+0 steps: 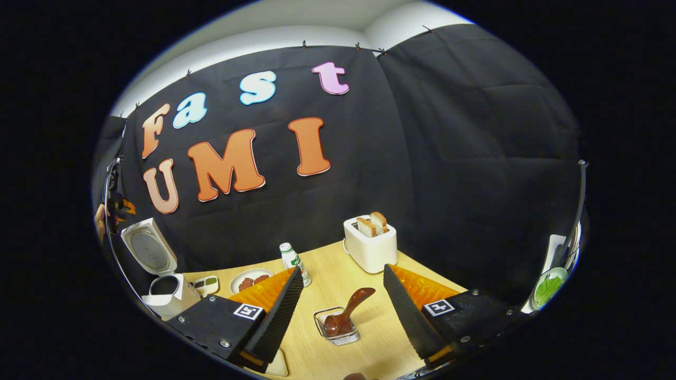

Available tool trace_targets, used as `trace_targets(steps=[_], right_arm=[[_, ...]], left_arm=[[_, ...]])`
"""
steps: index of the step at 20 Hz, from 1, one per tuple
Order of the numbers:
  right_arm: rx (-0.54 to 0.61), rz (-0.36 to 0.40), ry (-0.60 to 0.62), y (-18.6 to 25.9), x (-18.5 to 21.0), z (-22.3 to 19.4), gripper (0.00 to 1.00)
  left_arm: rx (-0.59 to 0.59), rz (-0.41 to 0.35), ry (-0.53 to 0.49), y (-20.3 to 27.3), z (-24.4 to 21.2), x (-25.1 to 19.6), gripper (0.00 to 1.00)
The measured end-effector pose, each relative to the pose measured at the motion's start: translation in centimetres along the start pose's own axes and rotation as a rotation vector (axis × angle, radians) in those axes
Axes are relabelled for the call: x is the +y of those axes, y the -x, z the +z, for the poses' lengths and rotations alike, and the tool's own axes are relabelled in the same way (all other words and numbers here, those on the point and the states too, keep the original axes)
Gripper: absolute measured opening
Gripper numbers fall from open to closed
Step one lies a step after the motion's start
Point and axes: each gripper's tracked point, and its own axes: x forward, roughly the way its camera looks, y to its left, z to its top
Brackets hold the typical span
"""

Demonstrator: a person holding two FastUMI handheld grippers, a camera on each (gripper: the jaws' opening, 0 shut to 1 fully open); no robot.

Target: Close the left gripper, press the button to open the rice cooker; take a wooden spoon from the chopstick holder with the right hand, scoop a spoonful of rice and pour it into the rice cooker, then put the wooden spoon back into the chopstick holder.

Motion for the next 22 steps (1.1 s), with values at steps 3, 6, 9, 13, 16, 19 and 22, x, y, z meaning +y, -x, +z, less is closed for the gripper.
trace_targets(steps=[3,6,9,13,16,19,22], right_arm=[[-0.05,-0.036,0.037,0.6,-0.1,1.1,0.95],[-0.07,-0.032,0.051,0.7,0.2,2.1,0.95],[-0.068,0.001,0.039,-0.3,1.5,2.0,0.95],[-0.063,0.046,0.053,-1.2,2.1,2.0,0.95],[-0.054,0.075,0.051,-1.7,2.0,2.0,0.95],[-0.044,0.1,0.046,-2.3,1.9,1.9,0.95],[-0.032,0.13,0.052,-2.8,2.4,1.7,0.95]], left_arm=[[0.074,0.003,-0.035,-1.5,-1.3,-0.2,0.98],[0.103,-0.017,-0.08,-2.6,-2.0,-0.7,0.99],[0.202,-0.071,-0.036,-2.1,-4.2,-2.1,0.99],[0.425,-0.06,0.022,1.6,-10.6,-2.1,1.0],[0.536,-0.06,0.027,3.9,-13.9,-1.7,1.0],[0.609,-0.055,-0.004,5.7,-17.3,-1.5,0.99],[0.701,-0.046,-0.032,7.4,-21.2,-1.4,1.0]])
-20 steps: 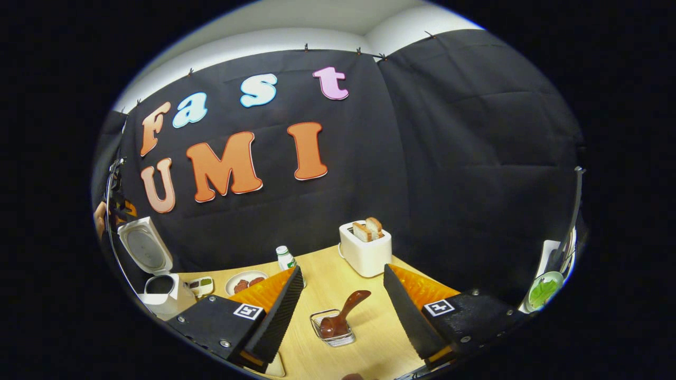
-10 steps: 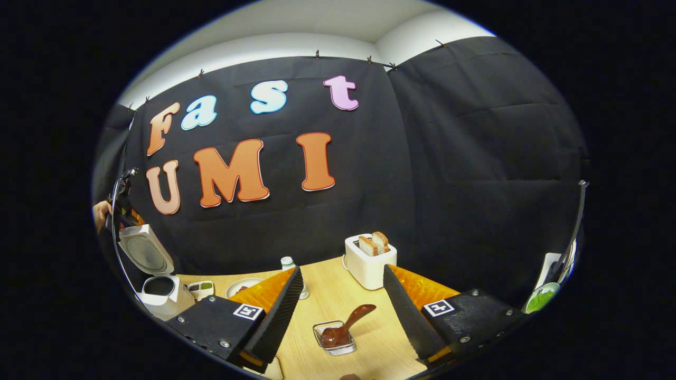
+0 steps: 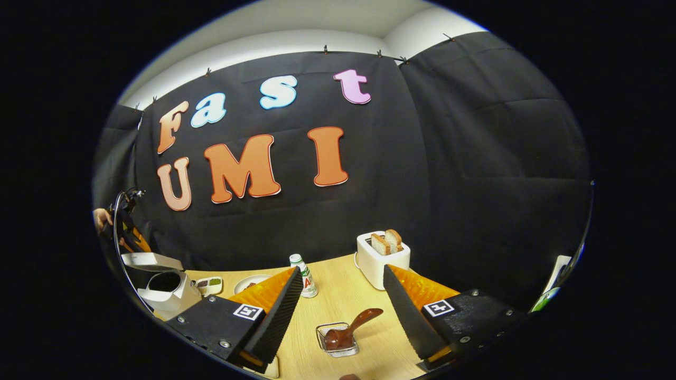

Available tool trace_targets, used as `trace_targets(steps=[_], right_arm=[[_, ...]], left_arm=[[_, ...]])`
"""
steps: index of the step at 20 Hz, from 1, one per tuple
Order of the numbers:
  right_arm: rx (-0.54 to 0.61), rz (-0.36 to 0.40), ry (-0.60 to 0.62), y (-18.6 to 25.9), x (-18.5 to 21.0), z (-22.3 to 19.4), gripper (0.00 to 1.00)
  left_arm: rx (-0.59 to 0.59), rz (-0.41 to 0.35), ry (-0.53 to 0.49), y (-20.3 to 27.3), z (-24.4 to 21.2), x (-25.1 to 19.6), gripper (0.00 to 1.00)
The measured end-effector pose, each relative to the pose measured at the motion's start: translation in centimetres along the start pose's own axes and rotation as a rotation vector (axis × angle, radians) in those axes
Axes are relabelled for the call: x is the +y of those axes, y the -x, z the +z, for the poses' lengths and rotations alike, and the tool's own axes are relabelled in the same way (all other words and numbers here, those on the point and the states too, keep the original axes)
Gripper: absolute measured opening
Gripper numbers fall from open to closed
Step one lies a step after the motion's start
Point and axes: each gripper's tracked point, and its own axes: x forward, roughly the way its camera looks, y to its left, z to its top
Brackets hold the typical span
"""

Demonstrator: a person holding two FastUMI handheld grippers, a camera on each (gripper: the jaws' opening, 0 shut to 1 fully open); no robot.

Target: Close the left gripper, press the button to open the rice cooker; take a wooden spoon from the chopstick holder with the right hand, scoop a spoonful of rice and pour it into the rice cooker, then put the wooden spoon back into the chopstick holder.

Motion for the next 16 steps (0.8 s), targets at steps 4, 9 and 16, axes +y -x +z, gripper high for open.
trace_targets(steps=[4,9,16], right_arm=[[0.017,0.035,0.016,-0.4,0.9,-0.4,0.95],[0.031,0.067,0.028,-0.3,2.1,-0.6,0.95],[0.035,0.119,0.06,-0.4,4.2,0.0,0.95]], left_arm=[[0.162,0.035,0.01,-2.8,-5.5,0.0,1.0],[0.251,0.066,0.071,-4.7,-8.5,-0.9,1.0],[0.139,0.02,0.142,-4.0,-9.0,-1.7,1.0]])
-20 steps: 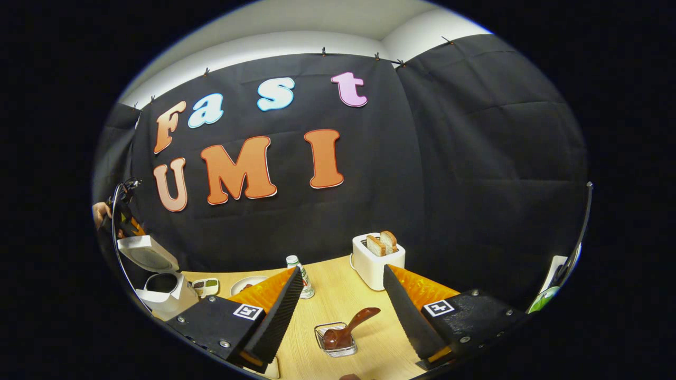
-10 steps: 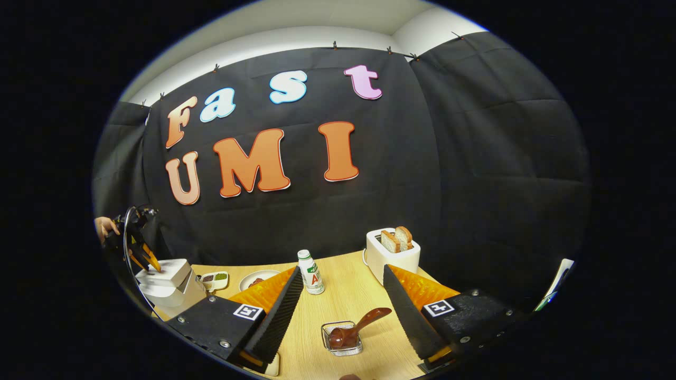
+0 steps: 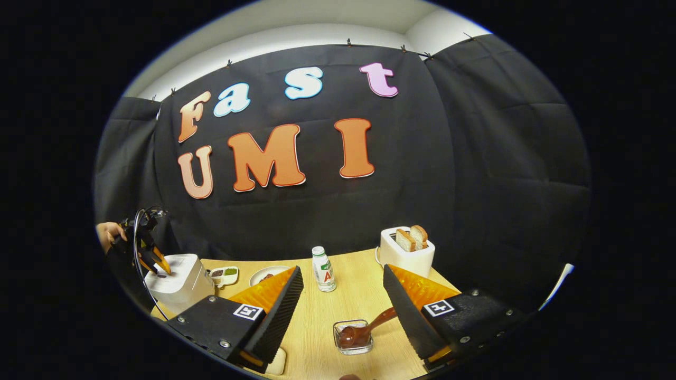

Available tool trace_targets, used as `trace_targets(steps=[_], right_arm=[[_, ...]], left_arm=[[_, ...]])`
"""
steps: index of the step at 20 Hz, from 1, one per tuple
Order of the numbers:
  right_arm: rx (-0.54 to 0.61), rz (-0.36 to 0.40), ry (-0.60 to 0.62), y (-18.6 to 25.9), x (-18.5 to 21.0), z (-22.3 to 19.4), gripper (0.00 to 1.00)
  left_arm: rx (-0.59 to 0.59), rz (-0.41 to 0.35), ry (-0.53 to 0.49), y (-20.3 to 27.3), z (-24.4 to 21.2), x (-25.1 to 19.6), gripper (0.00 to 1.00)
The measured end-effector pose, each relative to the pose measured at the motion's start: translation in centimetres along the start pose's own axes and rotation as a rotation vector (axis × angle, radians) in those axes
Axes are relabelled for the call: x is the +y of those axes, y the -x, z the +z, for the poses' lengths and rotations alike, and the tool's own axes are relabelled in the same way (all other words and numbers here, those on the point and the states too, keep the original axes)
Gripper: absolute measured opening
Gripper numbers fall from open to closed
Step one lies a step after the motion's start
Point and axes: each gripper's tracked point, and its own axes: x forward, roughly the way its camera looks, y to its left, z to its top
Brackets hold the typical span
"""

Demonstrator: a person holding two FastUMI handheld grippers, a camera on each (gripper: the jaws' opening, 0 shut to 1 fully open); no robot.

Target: Close the left gripper, press the button to open the rice cooker; take a wooden spoon from the chopstick holder with the right hand, scoop a spoonful of rice and pour it into the rice cooker, then put the wooden spoon back into the chopstick holder.

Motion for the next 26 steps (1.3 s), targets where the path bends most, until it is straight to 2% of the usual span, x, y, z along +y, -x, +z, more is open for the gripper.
trace_targets(steps=[2,4,9,13,17,21,24,26], right_arm=[[-0.011,0.016,0.01,-0.2,0.6,0.9,0.95],[-0.027,0.044,0.011,-0.6,1.8,1.8,0.95],[-0.062,0.109,0.02,-1.6,4.9,3.5,0.95],[-0.131,0.113,0.04,-1.9,6.7,5.4,0.95],[-0.194,0.139,0.044,-1.5,9.8,6.9,0.95],[-0.219,0.182,0.058,-0.8,12.9,7.5,0.95],[-0.23,0.216,0.079,-0.1,15.0,7.2,0.95],[-0.232,0.239,0.096,0.1,16.1,7.0,0.94]], left_arm=[[-0.08,-0.057,0.014,1.9,0.1,-1.2,1.0],[-0.237,-0.054,-0.034,5.2,1.6,-1.1,1.0],[-0.535,-0.165,-0.069,13.0,2.6,-4.3,1.0],[-0.815,-0.134,-0.089,19.2,3.0,-3.6,1.0],[-1.041,-0.13,-0.129,24.4,1.4,-4.2,1.0],[-1.189,-0.141,-0.157,27.0,0.3,-6.0,0.99],[-1.253,-0.166,-0.179,27.7,-0.9,-7.6,1.0],[-1.282,-0.179,-0.206,28.0,-2.0,-8.8,0.96]])
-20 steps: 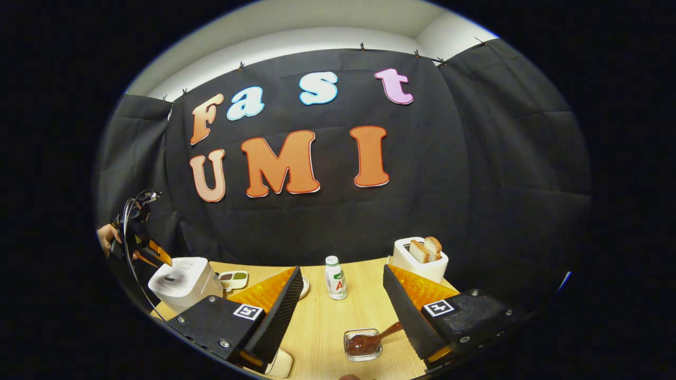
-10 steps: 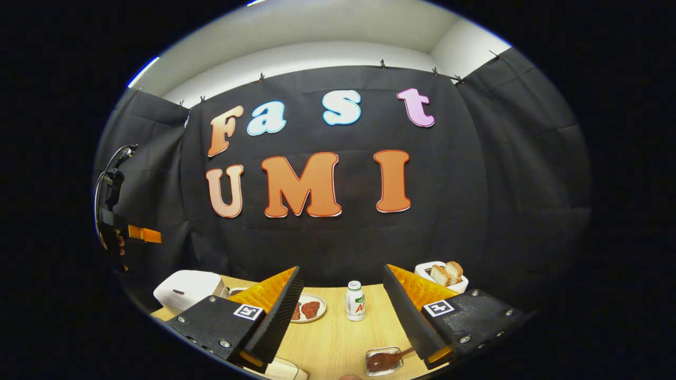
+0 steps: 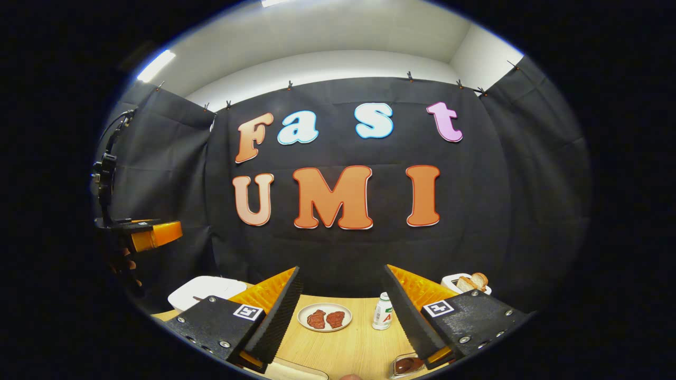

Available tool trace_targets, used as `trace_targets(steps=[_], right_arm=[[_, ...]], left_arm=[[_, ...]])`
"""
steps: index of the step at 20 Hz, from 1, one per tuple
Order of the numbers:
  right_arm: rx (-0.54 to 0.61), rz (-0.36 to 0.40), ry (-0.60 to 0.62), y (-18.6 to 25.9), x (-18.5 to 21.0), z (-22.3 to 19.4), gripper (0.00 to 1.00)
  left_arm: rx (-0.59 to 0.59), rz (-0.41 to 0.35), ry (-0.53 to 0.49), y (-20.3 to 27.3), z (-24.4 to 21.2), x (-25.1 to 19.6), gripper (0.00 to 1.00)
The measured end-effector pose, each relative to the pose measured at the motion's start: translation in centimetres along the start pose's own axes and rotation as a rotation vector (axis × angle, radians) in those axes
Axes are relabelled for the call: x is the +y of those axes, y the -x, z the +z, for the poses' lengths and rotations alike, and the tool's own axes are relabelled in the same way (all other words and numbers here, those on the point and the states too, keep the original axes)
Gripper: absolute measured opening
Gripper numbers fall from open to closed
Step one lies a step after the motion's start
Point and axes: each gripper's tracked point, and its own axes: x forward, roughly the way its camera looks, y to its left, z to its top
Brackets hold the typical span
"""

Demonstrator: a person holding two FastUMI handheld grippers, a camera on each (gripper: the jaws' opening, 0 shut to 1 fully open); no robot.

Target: Close the left gripper, press the button to open the rice cooker; take a wooden spoon from the chopstick holder with the right hand, scoop a spoonful of rice and pour it into the rice cooker, then put the wooden spoon back into the chopstick holder.

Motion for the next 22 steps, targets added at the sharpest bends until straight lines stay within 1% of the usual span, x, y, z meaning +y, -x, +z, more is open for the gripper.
trace_targets(steps=[1,3,5,6,7,8,11,13,15,18,21,22], right_arm=[[-0.001,0.003,0.004,0.1,0.1,0.0,0.94],[0.004,0.009,-0.015,0.1,0.6,-0.3,0.95],[0.005,0.007,-0.039,0.0,0.5,-0.7,0.95],[0.002,-0.002,-0.046,-0.1,0.2,-0.7,0.95],[-0.003,-0.009,-0.051,-0.3,-0.1,-0.7,0.94],[-0.007,-0.017,-0.051,-0.3,-0.3,-0.7,0.95],[-0.002,-0.028,-0.036,-0.5,-0.6,-1.3,0.95],[0.009,-0.025,-0.025,-0.5,-0.3,-1.5,0.94],[0.015,-0.022,-0.014,-0.6,0.1,-1.6,0.95],[0.009,-0.02,0.005,-0.9,0.4,-1.5,0.95],[0.017,-0.016,0.0,-0.7,0.7,-1.8,0.95],[0.017,-0.009,-0.004,-0.8,0.9,-1.9,1.0]], left_arm=[[-0.022,-0.009,-0.007,0.3,0.2,-0.5,1.0],[-0.068,-0.023,-0.024,0.8,0.0,-1.6,1.0],[-0.052,-0.006,-0.052,1.1,-1.0,-1.5,0.96],[-0.035,-0.011,-0.048,1.7,-1.2,-2.0,1.0],[-0.024,-0.018,-0.04,2.0,-1.6,-2.4,0.98],[-0.013,-0.016,-0.039,1.9,-2.1,-2.4,1.0],[0.003,-0.012,-0.036,1.8,-2.7,-2.5,0.99],[0.004,-0.014,-0.048,2.3,-2.9,-2.2,1.0],[0.01,-0.032,-0.061,2.4,-3.1,-2.5,1.0],[0.024,-0.079,-0.04,2.4,-3.7,-4.1,1.0],[0.031,-0.08,-0.057,2.1,-3.9,-4.3,1.0],[0.035,-0.082,-0.071,2.2,-4.3,-4.5,1.0]])
